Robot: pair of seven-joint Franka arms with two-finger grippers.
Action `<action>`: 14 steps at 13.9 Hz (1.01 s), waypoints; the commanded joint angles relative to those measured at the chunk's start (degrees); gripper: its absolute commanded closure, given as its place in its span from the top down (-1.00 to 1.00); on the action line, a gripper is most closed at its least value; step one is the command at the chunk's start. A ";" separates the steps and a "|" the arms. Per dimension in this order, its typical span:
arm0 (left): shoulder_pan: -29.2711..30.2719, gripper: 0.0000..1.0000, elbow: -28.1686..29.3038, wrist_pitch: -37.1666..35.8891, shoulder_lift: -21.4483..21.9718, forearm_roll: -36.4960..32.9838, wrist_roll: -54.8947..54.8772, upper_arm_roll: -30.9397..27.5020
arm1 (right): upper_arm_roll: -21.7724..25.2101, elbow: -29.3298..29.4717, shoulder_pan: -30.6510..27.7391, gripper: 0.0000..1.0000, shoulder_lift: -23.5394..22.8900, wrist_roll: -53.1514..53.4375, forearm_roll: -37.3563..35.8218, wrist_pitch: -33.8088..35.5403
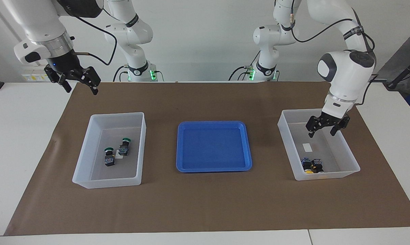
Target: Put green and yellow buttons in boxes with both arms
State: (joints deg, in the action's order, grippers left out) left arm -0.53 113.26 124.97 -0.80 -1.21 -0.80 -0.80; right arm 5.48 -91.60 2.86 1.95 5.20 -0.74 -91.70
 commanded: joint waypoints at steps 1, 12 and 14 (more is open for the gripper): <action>-0.61 1.00 1.44 -5.51 6.14 0.51 -1.31 -0.25 | -0.47 -1.04 -0.23 1.00 1.04 0.51 0.04 0.29; -0.69 1.00 -24.16 -32.59 -0.97 3.23 -1.05 0.10 | -0.47 -1.04 -0.23 1.00 1.04 0.43 0.04 0.29; -0.61 1.00 -19.07 -32.86 2.97 3.32 -1.05 0.10 | -0.47 -1.04 -0.23 1.00 1.04 0.43 0.04 0.20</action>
State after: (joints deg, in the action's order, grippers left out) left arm -0.67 91.37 93.67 -0.13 1.22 -1.21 -0.14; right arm 5.47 -91.60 2.86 1.95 5.20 -0.74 -91.70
